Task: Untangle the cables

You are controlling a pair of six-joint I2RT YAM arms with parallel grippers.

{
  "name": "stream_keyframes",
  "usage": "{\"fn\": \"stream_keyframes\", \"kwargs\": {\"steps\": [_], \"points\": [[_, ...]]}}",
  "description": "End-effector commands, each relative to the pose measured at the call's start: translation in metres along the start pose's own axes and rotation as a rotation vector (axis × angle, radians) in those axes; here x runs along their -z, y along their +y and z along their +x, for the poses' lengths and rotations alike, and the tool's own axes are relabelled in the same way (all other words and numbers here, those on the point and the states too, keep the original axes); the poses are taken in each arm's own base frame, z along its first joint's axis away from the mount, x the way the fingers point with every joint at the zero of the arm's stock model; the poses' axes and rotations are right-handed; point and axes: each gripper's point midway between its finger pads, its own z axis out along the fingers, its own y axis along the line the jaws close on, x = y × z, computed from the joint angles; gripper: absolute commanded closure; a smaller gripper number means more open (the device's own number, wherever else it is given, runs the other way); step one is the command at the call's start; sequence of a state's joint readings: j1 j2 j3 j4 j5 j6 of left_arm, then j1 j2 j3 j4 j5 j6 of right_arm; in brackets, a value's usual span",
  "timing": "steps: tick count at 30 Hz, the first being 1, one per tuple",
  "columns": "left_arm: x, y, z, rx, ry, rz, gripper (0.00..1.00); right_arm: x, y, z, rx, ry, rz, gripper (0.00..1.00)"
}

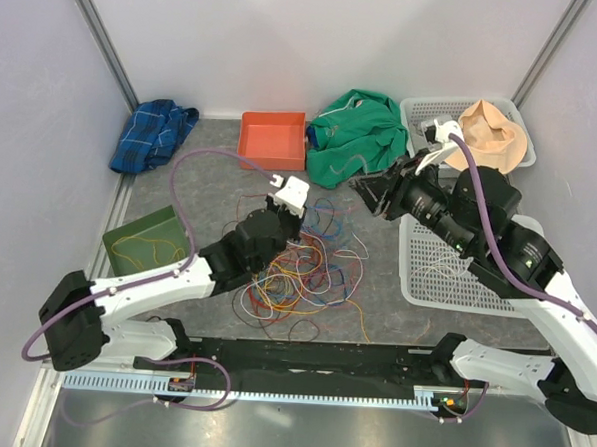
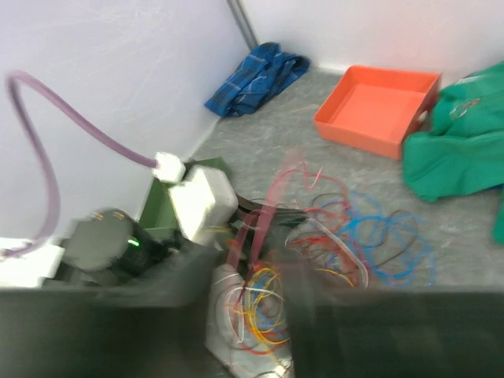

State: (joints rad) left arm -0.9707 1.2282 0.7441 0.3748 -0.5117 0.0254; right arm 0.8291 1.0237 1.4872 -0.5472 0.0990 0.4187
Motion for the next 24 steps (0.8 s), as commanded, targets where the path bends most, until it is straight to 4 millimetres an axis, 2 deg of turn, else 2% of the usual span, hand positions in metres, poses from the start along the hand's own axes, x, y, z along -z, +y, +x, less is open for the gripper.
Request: {"fn": "stream_keyframes", "kwargs": {"steps": [1,2,3,4,5,7,8,9,10,11,13,14,15,16,17,18,19,20,22,24], "points": [[0.024,0.016,-0.099,0.158,-0.082,-0.021,0.98,0.024,-0.010,-0.022,0.012,-0.102,0.049,0.28],[0.034,0.023,-0.147,0.209,-0.130,-0.025,0.98,0.024,-0.019,-0.019,0.017,-0.109,0.091,0.17],[0.039,0.022,-0.141,0.196,-0.048,-0.019,0.98,0.027,-0.023,-0.021,0.017,-0.126,0.104,0.03],[0.044,0.023,-0.153,0.207,-0.040,-0.007,0.98,0.030,-0.026,-0.021,0.019,-0.138,0.118,0.02],[0.054,0.026,-0.191,0.244,-0.093,0.015,0.98,0.033,-0.033,-0.016,0.019,-0.141,0.136,0.02],[0.062,0.019,-0.208,0.265,-0.090,0.073,0.98,0.038,-0.040,-0.015,0.016,-0.161,0.166,0.02],[0.069,0.021,-0.231,0.296,-0.130,0.088,0.98,0.037,-0.046,-0.007,0.021,-0.150,0.185,0.02],[0.072,0.021,-0.241,0.309,-0.139,0.103,0.98,0.038,-0.051,-0.005,0.018,-0.153,0.204,0.02],[0.070,0.019,-0.241,0.302,-0.118,0.107,0.98,0.041,-0.053,-0.003,0.017,-0.158,0.208,0.02],[0.078,0.022,-0.264,0.322,-0.157,0.115,0.98,0.040,-0.057,0.004,0.020,-0.149,0.220,0.02],[0.077,0.021,-0.276,0.317,-0.160,0.119,0.98,0.042,-0.065,0.014,0.020,-0.148,0.238,0.02],[0.083,0.025,-0.296,0.335,-0.201,0.124,0.98,0.041,-0.066,0.016,0.016,-0.157,0.235,0.02],[0.086,0.026,-0.305,0.338,-0.222,0.133,0.98,0.040,-0.066,0.020,0.016,-0.156,0.225,0.02],[0.082,0.023,-0.309,0.338,-0.225,0.138,0.98,0.036,-0.066,0.033,0.018,-0.133,0.209,0.02],[0.090,0.027,-0.328,0.353,-0.268,0.147,0.98,0.032,-0.063,0.036,0.017,-0.137,0.182,0.02],[0.092,0.026,-0.336,0.352,-0.283,0.159,0.98,0.030,-0.061,0.041,0.022,-0.128,0.161,0.02],[0.093,0.027,-0.344,0.355,-0.299,0.163,0.98,0.023,-0.059,0.055,0.028,-0.098,0.132,0.02],[0.098,0.028,-0.358,0.369,-0.331,0.170,0.98,0.020,-0.057,0.056,0.025,-0.104,0.116,0.02],[0.100,0.027,-0.370,0.371,-0.355,0.190,0.98,0.012,-0.054,0.066,0.026,-0.082,0.089,0.02],[0.106,0.027,-0.387,0.377,-0.397,0.210,0.98,0.008,-0.044,0.065,0.020,-0.086,0.037,0.02]]}}
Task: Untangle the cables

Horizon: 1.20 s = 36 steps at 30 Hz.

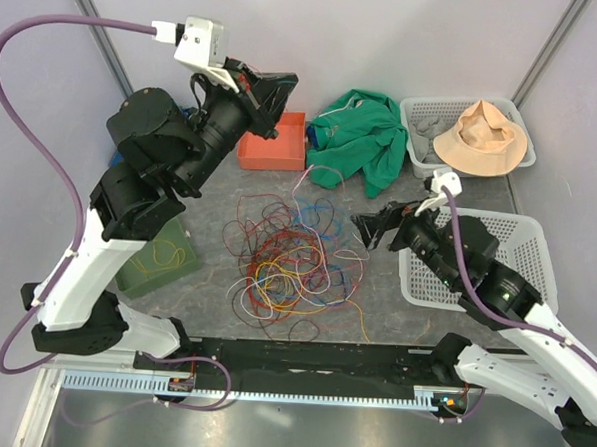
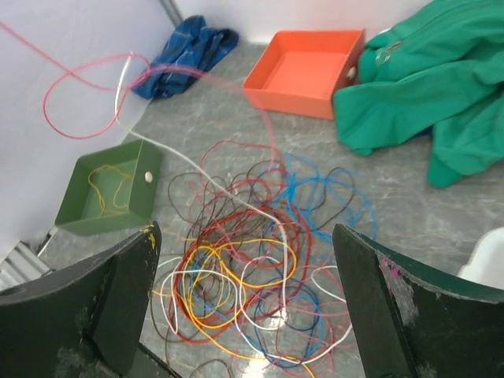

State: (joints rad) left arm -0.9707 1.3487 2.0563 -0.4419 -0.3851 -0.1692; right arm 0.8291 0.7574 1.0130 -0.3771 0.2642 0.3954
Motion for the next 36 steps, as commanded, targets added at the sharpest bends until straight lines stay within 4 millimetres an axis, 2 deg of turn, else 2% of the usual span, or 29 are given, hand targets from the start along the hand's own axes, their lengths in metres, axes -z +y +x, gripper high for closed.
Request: {"fn": "stream_keyframes", "kwargs": {"steps": [1,2,4,5,7,8,11,15,17,24,25,27,28,30,31,32,34,35,36], "points": [[0.005,-0.016,-0.036,0.028,-0.064,0.075,0.98,-0.008,0.030,-0.014,-0.021,-0.061,-0.143,0.02],[0.006,-0.018,-0.046,0.034,-0.086,0.085,0.98,-0.007,0.038,-0.021,-0.028,-0.089,-0.185,0.02],[0.001,-0.022,-0.042,0.034,-0.077,0.099,0.98,-0.004,0.047,-0.032,-0.043,-0.132,-0.232,0.02],[0.000,-0.023,-0.038,0.035,-0.067,0.102,0.98,-0.002,0.055,-0.047,-0.055,-0.188,-0.269,0.02],[-0.003,-0.026,-0.028,0.043,-0.040,0.109,0.98,-0.004,0.063,-0.054,-0.053,-0.213,-0.301,0.02],[-0.006,-0.026,-0.020,0.049,-0.021,0.109,0.98,-0.005,0.068,-0.067,-0.050,-0.262,-0.315,0.02],[-0.010,-0.028,-0.006,0.051,0.010,0.112,0.98,-0.017,0.077,-0.078,-0.036,-0.293,-0.333,0.02],[-0.012,-0.030,0.003,0.056,0.033,0.119,0.98,-0.037,0.094,-0.083,-0.046,-0.305,-0.385,0.02],[-0.013,-0.029,0.008,0.055,0.045,0.117,0.98,-0.041,0.102,-0.092,-0.052,-0.333,-0.413,0.02],[-0.015,-0.030,0.022,0.057,0.079,0.120,0.98,-0.071,0.128,-0.087,-0.049,-0.316,-0.482,0.07],[-0.016,-0.030,0.029,0.054,0.095,0.120,0.98,-0.073,0.129,-0.087,-0.053,-0.319,-0.484,0.08],[-0.015,-0.030,0.034,0.061,0.107,0.120,0.98,-0.078,0.134,-0.088,-0.050,-0.330,-0.497,0.15],[-0.015,-0.029,0.043,0.056,0.127,0.119,0.98,-0.083,0.136,-0.088,-0.048,-0.325,-0.498,0.19],[-0.011,-0.027,0.046,0.061,0.135,0.117,0.98,-0.089,0.134,-0.090,-0.047,-0.322,-0.472,0.60],[-0.011,-0.024,0.061,0.051,0.166,0.107,0.98,-0.091,0.130,-0.088,-0.044,-0.311,-0.447,0.89],[-0.009,-0.020,0.064,0.047,0.169,0.087,0.98,-0.091,0.125,-0.092,-0.044,-0.319,-0.417,1.00],[0.000,-0.005,0.076,0.033,0.183,0.040,0.76,-0.086,0.115,-0.104,-0.039,-0.337,-0.353,1.00],[0.004,0.007,0.078,0.028,0.167,-0.018,0.56,-0.082,0.112,-0.110,-0.024,-0.347,-0.334,1.00],[0.007,0.017,0.082,0.026,0.156,-0.057,0.48,-0.075,0.109,-0.127,-0.027,-0.379,-0.306,1.00]]}}
